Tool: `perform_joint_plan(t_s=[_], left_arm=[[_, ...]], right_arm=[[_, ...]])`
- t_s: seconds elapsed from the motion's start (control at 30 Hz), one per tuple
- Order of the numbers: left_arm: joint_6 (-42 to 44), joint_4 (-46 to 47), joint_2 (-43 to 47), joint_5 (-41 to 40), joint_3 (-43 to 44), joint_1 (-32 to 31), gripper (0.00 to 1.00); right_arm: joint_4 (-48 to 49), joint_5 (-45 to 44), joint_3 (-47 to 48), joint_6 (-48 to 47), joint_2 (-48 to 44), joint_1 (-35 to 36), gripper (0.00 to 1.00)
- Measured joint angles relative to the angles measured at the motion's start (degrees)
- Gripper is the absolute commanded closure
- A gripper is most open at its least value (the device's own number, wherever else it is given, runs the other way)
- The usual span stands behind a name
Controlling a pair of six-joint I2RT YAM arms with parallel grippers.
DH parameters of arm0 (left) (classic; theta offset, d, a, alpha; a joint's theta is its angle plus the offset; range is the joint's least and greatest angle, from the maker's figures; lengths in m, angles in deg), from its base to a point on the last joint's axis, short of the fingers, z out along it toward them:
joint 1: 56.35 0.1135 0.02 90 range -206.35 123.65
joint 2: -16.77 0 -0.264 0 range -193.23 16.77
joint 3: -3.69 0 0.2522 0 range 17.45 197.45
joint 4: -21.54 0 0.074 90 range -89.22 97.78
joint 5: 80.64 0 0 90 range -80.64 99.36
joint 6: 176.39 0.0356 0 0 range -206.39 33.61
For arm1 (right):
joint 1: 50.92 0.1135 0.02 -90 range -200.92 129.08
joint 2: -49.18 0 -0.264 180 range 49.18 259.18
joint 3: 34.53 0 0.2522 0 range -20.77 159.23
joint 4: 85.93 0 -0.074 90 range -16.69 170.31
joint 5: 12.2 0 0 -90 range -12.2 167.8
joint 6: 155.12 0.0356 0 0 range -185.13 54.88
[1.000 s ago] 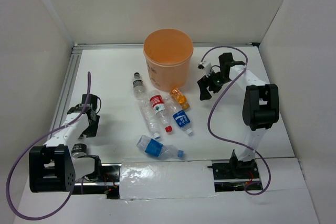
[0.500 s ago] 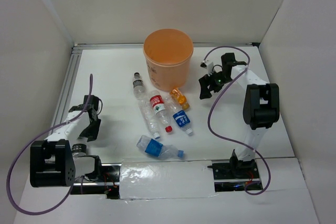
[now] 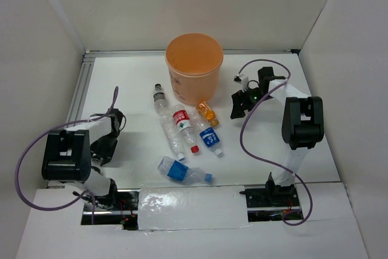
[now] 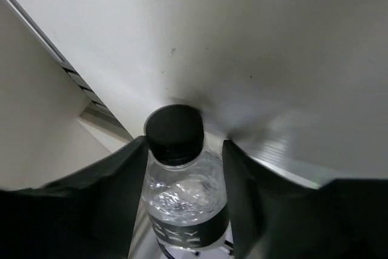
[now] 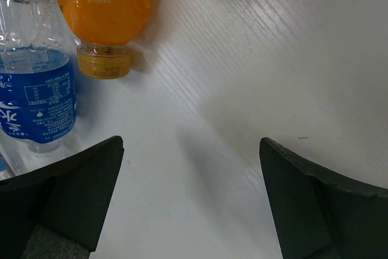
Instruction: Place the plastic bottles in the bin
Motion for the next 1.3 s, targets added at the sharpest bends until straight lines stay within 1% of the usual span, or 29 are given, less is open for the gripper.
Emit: perform_joint_plan(t_s=[0.1, 0.13, 0.2, 0.23, 0.33, 0.43, 0.53, 0.63, 0.67, 0.7, 0.73, 0.87, 0.9, 0.93, 1.0, 1.03, 1.13, 1.17, 1.3], left_arm=[[-0.6, 0.0, -1.6, -0.3, 0.6, -0.2, 0.68], [-0.9, -0.1, -2.0, -0.5, 0.8, -0.2, 0.82], [-1.4, -0.2, -2.3, -0.7, 1.2, -0.2, 0.96], [-1.6, -0.2, -2.3, -0.7, 1.3, -0.2, 1.0], [-2.0, -0.2, -2.5, -1.0, 2.3, -0.2, 1.0], [-3.3, -1.4, -3.8, -1.6, 6.4, -0.5, 1.0], [-4.7, -3.6, -5.1, -2.3, 15.4, -2.8, 1.0], [-5.7, -4.2, -6.0, -1.7, 29.5, -6.7, 1.0], [-5.9, -3.5, -6.2, -1.3, 34.5, -8.0, 1.0], [-6.0, -3.1, -6.7, -0.8, 40.2, -9.5, 1.0], [-6.0, -1.9, -7.0, -0.3, 45.8, -11.1, 1.0], [-5.4, 3.5, -7.9, 0.7, 61.7, -18.7, 1.0], [-4.5, 6.2, -8.3, 1.3, 64.6, -20.3, 1.0], [-4.5, 6.7, -8.7, 1.5, 67.6, -22.4, 1.0], [-4.3, 9.0, -9.8, 3.5, 72.0, -24.6, 1.0], [-4.4, 11.5, -10.1, 4.8, 73.0, -25.3, 1.0], [-5.2, 19.0, -10.3, 8.4, 72.6, -25.6, 1.0], [-6.2, 21.1, -10.9, 9.6, 72.6, -25.6, 1.0], [-10.6, 28.6, -14.5, 12.9, 72.6, -26.3, 1.0]], right_arm=[[0.2, 1.1, 0.0, -0.6, 0.0, -1.3, 0.0], [0.3, 1.3, 0.0, -0.9, 0.0, -1.8, 0.0], [0.4, 1.4, 0.0, -1.6, 0.0, -2.6, 0.0], [0.4, 1.4, 0.0, -1.8, 0.0, -2.9, 0.0], [0.6, 2.0, -0.1, -2.5, 0.0, -3.8, 0.0], [1.2, 2.3, -1.3, -3.4, -0.4, -4.0, 0.0], [1.5, 2.4, -2.7, -4.4, -1.3, -4.0, 0.03], [1.9, 2.0, -3.7, -5.9, -2.6, -3.7, 0.1], [1.9, 1.9, -3.9, -6.4, -3.1, -3.5, 0.14], [2.0, 1.7, -3.9, -6.8, -3.7, -3.3, 0.22], [2.1, 1.5, -4.0, -7.3, -4.2, -2.9, 0.27], [2.5, 0.6, -5.0, -7.7, -7.6, -1.5, 0.5], [2.7, 0.5, -5.5, -7.7, -8.9, -1.2, 0.5], [3.0, 0.3, -6.1, -7.4, -10.4, -0.8, 0.5], [4.5, 0.0, -8.1, -6.6, -13.3, -0.3, 0.5], [5.3, -0.2, -9.5, -6.3, -15.0, -0.1, 0.5], [6.6, -1.0, -13.4, -4.3, -19.2, 0.6, 0.49], [6.7, -1.2, -14.3, -3.5, -20.3, 0.8, 0.46], [7.1, -2.0, -16.2, -1.7, -23.9, 1.1, 0.43]])
